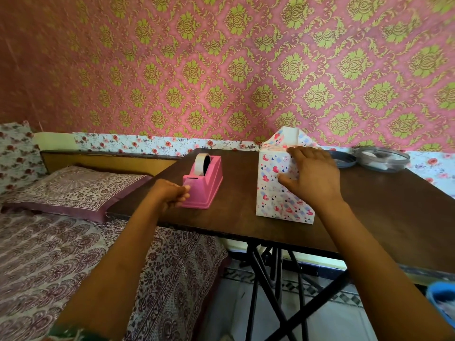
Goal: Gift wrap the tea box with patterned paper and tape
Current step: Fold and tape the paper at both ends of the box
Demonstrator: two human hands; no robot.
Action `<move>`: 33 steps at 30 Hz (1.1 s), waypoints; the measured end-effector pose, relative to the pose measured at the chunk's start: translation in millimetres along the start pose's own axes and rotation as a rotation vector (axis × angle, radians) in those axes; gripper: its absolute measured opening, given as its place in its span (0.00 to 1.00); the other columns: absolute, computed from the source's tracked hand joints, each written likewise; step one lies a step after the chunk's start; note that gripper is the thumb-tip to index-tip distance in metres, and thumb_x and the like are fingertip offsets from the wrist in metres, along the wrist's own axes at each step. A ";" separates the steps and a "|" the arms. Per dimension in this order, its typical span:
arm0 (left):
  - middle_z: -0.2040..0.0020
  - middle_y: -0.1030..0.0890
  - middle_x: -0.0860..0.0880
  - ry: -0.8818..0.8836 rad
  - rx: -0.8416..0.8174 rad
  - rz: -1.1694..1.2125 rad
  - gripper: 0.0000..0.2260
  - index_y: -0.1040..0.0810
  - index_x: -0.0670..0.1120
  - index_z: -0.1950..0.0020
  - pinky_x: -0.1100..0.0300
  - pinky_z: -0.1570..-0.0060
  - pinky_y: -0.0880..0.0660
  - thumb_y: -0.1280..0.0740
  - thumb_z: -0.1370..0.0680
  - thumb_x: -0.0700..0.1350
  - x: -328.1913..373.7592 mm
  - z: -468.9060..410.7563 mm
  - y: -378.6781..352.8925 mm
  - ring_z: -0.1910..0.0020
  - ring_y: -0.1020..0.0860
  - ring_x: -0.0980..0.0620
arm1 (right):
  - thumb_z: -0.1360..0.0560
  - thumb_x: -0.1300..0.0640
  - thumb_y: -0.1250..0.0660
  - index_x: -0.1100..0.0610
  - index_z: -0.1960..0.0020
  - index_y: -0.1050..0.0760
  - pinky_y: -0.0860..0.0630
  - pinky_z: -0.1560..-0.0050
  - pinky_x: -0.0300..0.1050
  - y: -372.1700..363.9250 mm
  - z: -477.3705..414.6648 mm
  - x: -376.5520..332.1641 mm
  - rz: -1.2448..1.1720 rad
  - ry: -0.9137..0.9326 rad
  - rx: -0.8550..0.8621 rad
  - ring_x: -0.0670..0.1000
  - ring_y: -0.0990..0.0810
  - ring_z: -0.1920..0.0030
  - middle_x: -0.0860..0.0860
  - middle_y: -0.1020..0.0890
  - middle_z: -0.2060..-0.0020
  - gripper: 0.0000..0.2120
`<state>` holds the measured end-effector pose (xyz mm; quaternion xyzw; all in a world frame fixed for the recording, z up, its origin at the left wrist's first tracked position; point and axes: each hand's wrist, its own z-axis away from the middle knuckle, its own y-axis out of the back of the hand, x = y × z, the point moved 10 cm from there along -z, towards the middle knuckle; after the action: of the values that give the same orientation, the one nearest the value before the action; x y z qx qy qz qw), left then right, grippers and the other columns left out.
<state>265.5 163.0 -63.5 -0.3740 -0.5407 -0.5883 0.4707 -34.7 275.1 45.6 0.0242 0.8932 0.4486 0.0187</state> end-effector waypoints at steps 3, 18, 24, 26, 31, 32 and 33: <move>0.67 0.23 0.46 0.031 -0.023 -0.004 0.06 0.25 0.39 0.60 0.67 0.77 0.27 0.33 0.24 0.40 0.2 1.9 0.1 0.71 0.27 0.54 | 0.26 0.39 0.39 0.53 0.28 0.38 0.46 0.28 0.50 -0.9 -0.4 0.6 0.001 -0.001 -0.001 0.55 0.37 0.29 0.53 0.33 0.29 0.32; 0.70 0.25 0.47 -0.046 0.054 -0.411 0.07 0.24 0.39 0.62 0.63 0.72 0.34 0.31 0.26 0.40 26.0 0.3 4.2 0.72 0.30 0.54 | 0.26 0.39 0.39 0.54 0.27 0.39 0.48 0.27 0.49 -1.5 0.2 -0.8 -0.013 0.015 0.000 0.55 0.38 0.28 0.53 0.34 0.28 0.33; 0.69 0.24 0.46 0.001 0.048 -0.468 0.08 0.25 0.40 0.64 0.64 0.73 0.33 0.32 0.25 0.40 13.2 0.2 1.0 0.73 0.29 0.54 | 0.25 0.40 0.40 0.53 0.26 0.41 0.50 0.26 0.49 1.4 2.4 -1.4 -0.021 0.024 -0.014 0.54 0.40 0.27 0.53 0.36 0.27 0.33; 0.68 0.23 0.46 0.080 -0.003 -0.472 0.08 0.25 0.41 0.63 0.64 0.72 0.31 0.34 0.24 0.40 -12.0 5.3 3.1 0.71 0.28 0.54 | 0.26 0.40 0.40 0.54 0.26 0.41 0.51 0.26 0.48 2.6 3.1 -2.9 -0.026 0.038 -0.012 0.54 0.40 0.27 0.53 0.36 0.27 0.33; 0.65 0.22 0.46 -0.142 -0.049 -0.132 0.05 0.23 0.40 0.56 0.64 0.68 0.28 0.35 0.23 0.41 12.2 18.5 5.3 0.68 0.26 0.52 | 0.25 0.40 0.40 0.54 0.26 0.42 0.52 0.26 0.48 2.1 3.2 -4.7 -0.039 0.048 -0.046 0.54 0.40 0.27 0.53 0.37 0.27 0.33; 0.65 0.21 0.47 -0.202 -0.064 -0.106 0.06 0.23 0.41 0.55 0.64 0.67 0.28 0.36 0.22 0.42 30.8 21.8 -0.1 0.67 0.25 0.52 | 0.25 0.40 0.40 0.53 0.25 0.43 0.52 0.26 0.48 2.7 3.1 -4.7 -0.038 0.054 -0.049 0.54 0.41 0.27 0.53 0.37 0.27 0.33; 0.67 0.21 0.49 -0.247 -0.095 -0.078 0.06 0.22 0.42 0.56 0.64 0.66 0.28 0.36 0.22 0.43 49.4 24.5 -7.7 0.66 0.25 0.53 | 0.25 0.40 0.40 0.53 0.25 0.44 0.52 0.26 0.48 2.2 3.6 -5.1 -0.035 0.059 -0.054 0.54 0.41 0.27 0.53 0.38 0.26 0.33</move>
<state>242.8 179.6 -15.5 -0.4438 -0.5803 -0.5807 0.3592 -29.4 278.9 45.3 -0.0049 0.8812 0.4727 0.0009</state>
